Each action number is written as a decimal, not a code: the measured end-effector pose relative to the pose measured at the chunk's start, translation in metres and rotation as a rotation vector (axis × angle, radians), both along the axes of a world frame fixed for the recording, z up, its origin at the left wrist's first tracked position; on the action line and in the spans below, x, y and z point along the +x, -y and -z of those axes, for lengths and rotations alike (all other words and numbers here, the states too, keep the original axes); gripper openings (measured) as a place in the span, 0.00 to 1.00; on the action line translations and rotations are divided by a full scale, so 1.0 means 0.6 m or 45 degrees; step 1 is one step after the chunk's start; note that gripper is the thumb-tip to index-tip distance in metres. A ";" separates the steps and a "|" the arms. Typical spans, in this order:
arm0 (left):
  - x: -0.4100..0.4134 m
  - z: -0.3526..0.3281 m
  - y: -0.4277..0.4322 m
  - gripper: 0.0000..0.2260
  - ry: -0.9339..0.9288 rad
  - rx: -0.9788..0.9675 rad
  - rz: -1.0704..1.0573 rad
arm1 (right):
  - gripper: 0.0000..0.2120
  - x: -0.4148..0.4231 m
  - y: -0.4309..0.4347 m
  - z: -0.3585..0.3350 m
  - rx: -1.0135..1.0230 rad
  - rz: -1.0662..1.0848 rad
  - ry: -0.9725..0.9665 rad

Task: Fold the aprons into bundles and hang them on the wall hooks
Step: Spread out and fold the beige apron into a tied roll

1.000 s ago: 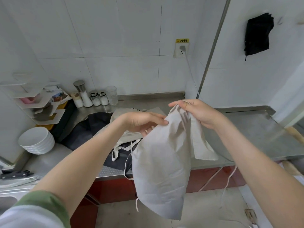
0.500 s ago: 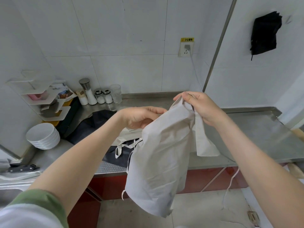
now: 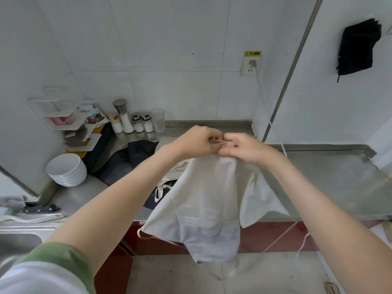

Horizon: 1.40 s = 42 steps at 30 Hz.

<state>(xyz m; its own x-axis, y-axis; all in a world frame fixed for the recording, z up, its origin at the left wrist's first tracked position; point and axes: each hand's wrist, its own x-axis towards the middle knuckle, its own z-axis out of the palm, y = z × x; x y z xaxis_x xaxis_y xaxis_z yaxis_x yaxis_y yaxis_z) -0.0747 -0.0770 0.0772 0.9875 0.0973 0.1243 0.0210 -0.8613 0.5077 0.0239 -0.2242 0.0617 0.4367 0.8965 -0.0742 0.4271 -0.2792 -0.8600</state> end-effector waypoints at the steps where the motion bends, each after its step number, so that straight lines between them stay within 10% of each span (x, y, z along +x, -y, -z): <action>1: 0.001 -0.003 -0.007 0.09 -0.042 -0.099 -0.007 | 0.06 0.001 -0.003 0.001 0.016 0.020 0.036; 7: -0.025 0.012 -0.075 0.13 -0.580 -0.396 0.017 | 0.08 0.020 0.022 0.013 0.035 0.126 -0.043; 14: -0.012 0.014 -0.053 0.17 -0.201 0.296 -0.037 | 0.12 0.037 0.026 0.013 -0.365 0.062 0.222; 22: -0.013 0.015 -0.069 0.15 0.161 0.288 -0.231 | 0.05 0.039 0.016 0.039 -0.432 0.108 0.314; 29: -0.042 0.051 -0.115 0.08 -0.645 0.627 -0.197 | 0.11 0.069 0.021 0.083 -0.282 0.462 0.414; 36: -0.060 0.060 -0.164 0.11 -0.339 0.341 -0.527 | 0.17 0.102 0.041 0.099 -0.458 0.577 0.389; 42: -0.055 0.056 -0.147 0.14 0.004 -0.272 -0.919 | 0.10 0.078 0.008 0.065 0.139 0.763 0.292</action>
